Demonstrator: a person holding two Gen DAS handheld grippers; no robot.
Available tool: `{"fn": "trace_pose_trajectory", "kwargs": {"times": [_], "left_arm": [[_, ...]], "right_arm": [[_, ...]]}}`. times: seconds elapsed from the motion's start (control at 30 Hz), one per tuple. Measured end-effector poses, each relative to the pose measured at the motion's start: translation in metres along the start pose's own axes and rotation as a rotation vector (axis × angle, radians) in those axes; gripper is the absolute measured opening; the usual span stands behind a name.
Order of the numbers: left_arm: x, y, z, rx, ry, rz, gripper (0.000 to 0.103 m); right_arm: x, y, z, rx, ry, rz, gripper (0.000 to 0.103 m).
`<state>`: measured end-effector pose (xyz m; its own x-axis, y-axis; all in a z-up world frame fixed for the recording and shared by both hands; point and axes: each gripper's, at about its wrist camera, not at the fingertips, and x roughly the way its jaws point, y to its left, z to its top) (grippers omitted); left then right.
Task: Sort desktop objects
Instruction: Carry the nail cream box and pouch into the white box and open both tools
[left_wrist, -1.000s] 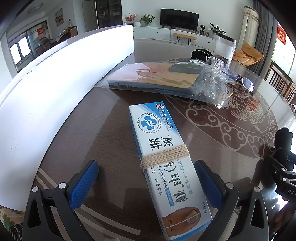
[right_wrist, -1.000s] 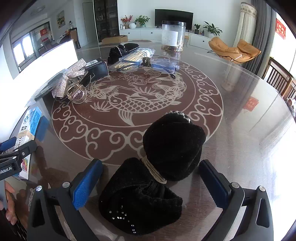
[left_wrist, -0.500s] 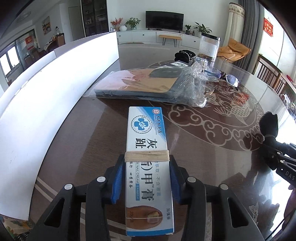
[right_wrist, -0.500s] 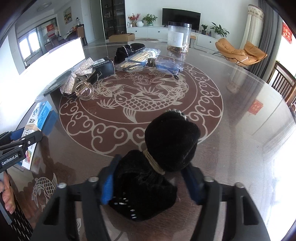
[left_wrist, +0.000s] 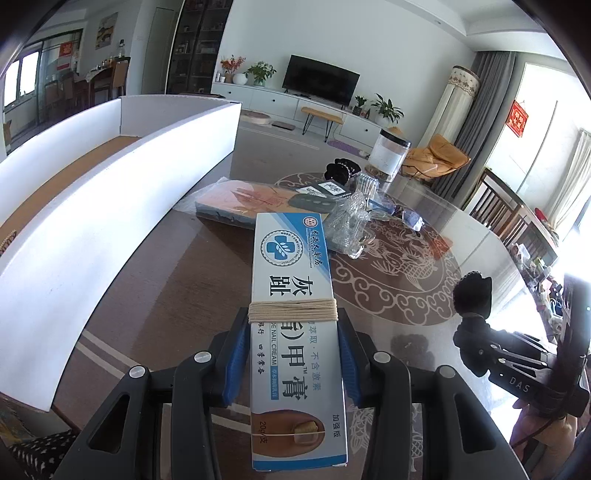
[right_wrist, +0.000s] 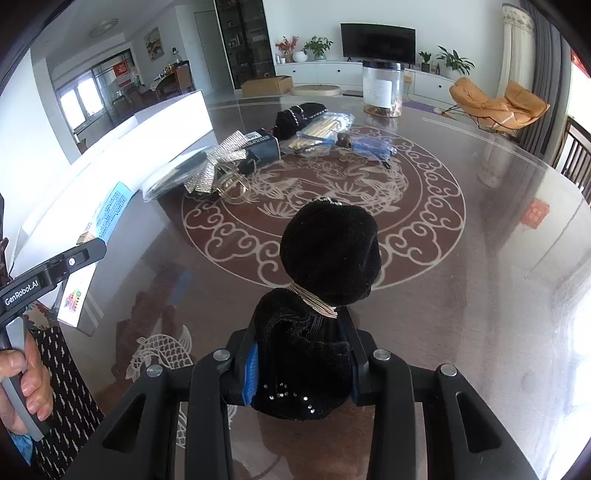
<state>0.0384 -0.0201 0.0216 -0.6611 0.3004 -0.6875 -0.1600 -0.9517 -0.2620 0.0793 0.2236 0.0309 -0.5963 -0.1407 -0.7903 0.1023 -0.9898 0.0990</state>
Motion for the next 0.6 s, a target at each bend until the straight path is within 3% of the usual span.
{"fn": "trace_pose_trajectory", "kwargs": {"times": [0.23, 0.37, 0.47, 0.6], "left_arm": [[-0.072, 0.046, 0.025, -0.078, -0.117, 0.021, 0.044], [-0.101, 0.099, 0.058, -0.133, -0.172, 0.106, 0.044], [-0.106, 0.146, 0.084, -0.165, -0.17, 0.204, 0.044], [-0.092, 0.206, 0.113, -0.225, -0.1, 0.295, 0.044]], "right_arm": [[-0.008, 0.06, 0.03, -0.115, -0.064, 0.092, 0.036], [-0.008, 0.121, 0.064, -0.216, -0.112, 0.197, 0.036], [-0.006, 0.18, 0.098, -0.311, -0.158, 0.28, 0.037], [0.009, 0.268, 0.142, -0.446, -0.196, 0.379, 0.037]]}}
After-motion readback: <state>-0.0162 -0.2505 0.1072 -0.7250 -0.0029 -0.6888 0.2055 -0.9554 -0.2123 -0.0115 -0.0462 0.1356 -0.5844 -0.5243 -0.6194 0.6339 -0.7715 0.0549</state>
